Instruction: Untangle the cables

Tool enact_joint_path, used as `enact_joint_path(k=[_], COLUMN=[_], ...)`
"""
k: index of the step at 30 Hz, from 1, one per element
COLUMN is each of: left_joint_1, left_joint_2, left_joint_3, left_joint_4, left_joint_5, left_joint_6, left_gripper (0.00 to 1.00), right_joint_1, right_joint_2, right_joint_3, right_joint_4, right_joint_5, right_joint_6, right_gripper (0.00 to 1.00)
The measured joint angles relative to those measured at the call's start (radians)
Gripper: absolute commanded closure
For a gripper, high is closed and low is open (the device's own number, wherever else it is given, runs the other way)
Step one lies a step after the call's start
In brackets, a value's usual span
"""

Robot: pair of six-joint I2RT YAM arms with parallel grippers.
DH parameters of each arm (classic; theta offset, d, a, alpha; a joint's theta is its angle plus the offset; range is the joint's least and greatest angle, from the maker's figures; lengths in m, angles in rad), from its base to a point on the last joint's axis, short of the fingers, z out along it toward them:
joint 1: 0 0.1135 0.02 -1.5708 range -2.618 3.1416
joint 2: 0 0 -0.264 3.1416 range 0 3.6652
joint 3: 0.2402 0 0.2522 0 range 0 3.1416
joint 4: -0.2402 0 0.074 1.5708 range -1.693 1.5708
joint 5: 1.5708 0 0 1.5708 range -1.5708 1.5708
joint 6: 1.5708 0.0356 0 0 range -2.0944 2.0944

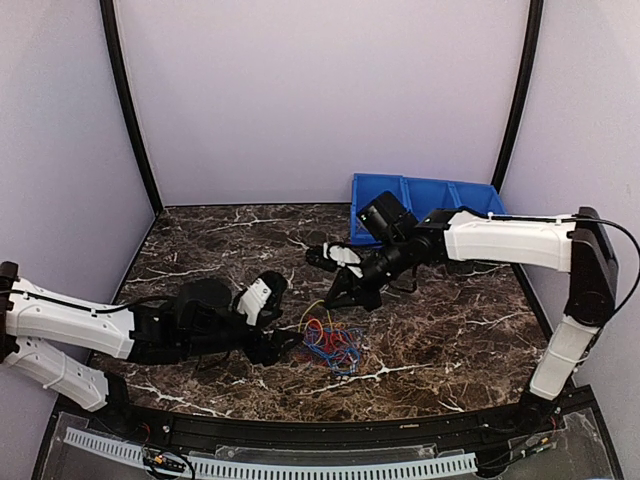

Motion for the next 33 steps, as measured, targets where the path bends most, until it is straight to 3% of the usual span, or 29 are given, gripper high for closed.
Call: enact_joint_path(k=[5,12,16,21,27,33], left_joint_1=[-0.045,-0.05,-0.049,-0.05,-0.05,-0.05], left_joint_2=[0.124,0.349,0.513,0.64,0.697,0.697], left_joint_3=[0.028,0.053,0.109,0.179,0.185,0.116], left_joint_4=[0.143,0.532,0.721,0.829,0.898,0.892], left_joint_5=[0.005,-0.069,-0.095,-0.055,-0.024,-0.026], left_joint_6=[0.073,0.138,0.187,0.206,0.185,0.161], left_gripper=[0.25,0.26,0.36,0.5,0.73,0.83], right_joint_1=[0.0,0.0,-0.001,-0.019,-0.063,-0.206], right_joint_2=[-0.126,-0.164,-0.164,-0.164,-0.192,-0.257], right_joint_3=[0.009,0.013,0.013,0.015,0.092,0.317], right_joint_4=[-0.01,-0.032,-0.036,-0.05,-0.145,-0.214], right_joint_5=[-0.021,-0.072,-0.093,-0.115,-0.116,-0.209], right_joint_6=[0.002,0.011,0.02,0.031,-0.022,-0.068], right_gripper=[1.0,1.0,1.0,1.0,1.0,1.0])
